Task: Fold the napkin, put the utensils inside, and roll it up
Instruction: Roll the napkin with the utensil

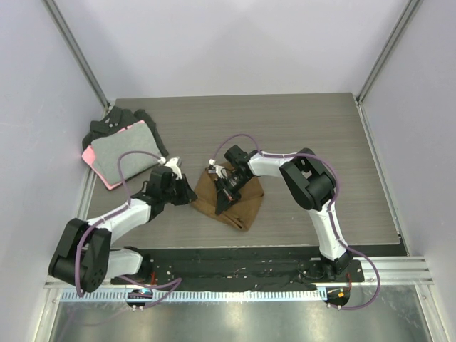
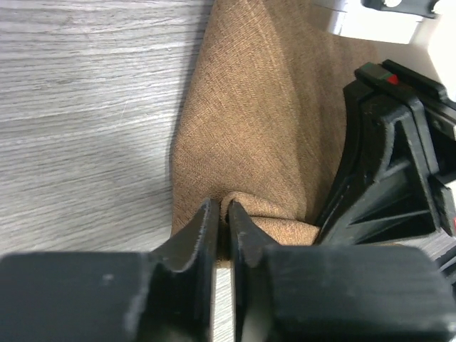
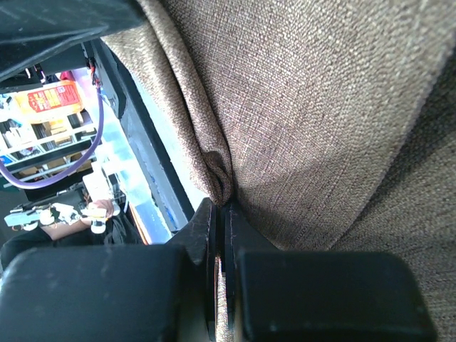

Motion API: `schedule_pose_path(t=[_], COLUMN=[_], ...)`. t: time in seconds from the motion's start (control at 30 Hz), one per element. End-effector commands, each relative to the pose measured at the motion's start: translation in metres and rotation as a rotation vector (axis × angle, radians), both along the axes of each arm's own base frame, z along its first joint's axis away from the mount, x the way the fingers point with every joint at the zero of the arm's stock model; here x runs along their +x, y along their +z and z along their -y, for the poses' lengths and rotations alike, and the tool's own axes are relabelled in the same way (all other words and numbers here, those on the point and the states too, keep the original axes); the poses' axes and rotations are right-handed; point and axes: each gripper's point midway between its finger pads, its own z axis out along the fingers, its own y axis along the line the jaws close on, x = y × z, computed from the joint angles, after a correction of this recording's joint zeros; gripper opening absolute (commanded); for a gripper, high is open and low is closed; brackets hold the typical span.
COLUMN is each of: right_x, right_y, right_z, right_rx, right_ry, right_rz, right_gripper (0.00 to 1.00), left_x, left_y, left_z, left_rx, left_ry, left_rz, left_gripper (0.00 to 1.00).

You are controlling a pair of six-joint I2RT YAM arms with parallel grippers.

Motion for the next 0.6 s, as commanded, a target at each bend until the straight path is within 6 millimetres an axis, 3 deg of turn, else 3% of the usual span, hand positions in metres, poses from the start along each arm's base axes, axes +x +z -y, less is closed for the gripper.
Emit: schedule_pose_path(t=[0.0, 0.07, 0.13, 0.23, 0.27, 0.37, 0.47, 0.5, 0.57], right_x=[0.026, 0.03, 0.035, 0.043, 0.045, 0.05, 0.049, 0.046, 0.033], right_y=[-0.021, -0.009, -0.001, 0.02, 0.035, 0.06, 0.075, 0.09, 0.095], right_z=[0.011, 0.01, 0.013, 0.014, 0.013, 0.015, 0.018, 0.017, 0.014], right_rx=[-0.105, -0.101, -0.116, -0.112, -0.094, -0.085, -0.103, -0.086, -0.103], right_ry=[-0.048, -0.058, -0.075, -0.103, -0.109, -0.127, -0.128, -0.128, -0.096], right_rz=[0.138, 0.176, 0.218, 0.285, 0.317, 0.415, 0.52, 0.559, 0.596], right_gripper=[0.01, 0.02, 0.06, 0.18, 0.29, 0.43, 0.47, 0.48, 0.5], left_x=[0.015, 0.015, 0.013, 0.013, 0.011, 0.01, 0.01, 0.011, 0.011], left_y=[0.005, 0.001, -0.005, -0.01, -0.013, -0.02, -0.024, -0.023, -0.024], left_z=[-0.002, -0.002, -0.003, -0.003, -0.003, -0.001, 0.0, 0.001, 0.001], left_rx=[0.037, 0.051, 0.069, 0.081, 0.084, 0.092, 0.095, 0.096, 0.097], left_ry=[0.013, 0.015, 0.017, 0.015, 0.011, 0.002, -0.002, -0.001, -0.001], left_rz=[0.013, -0.018, -0.055, -0.095, -0.114, -0.16, -0.183, -0.189, -0.198], left_gripper=[0.07, 0.0, 0.0, 0.0, 0.0, 0.0, 0.0, 0.0, 0.0])
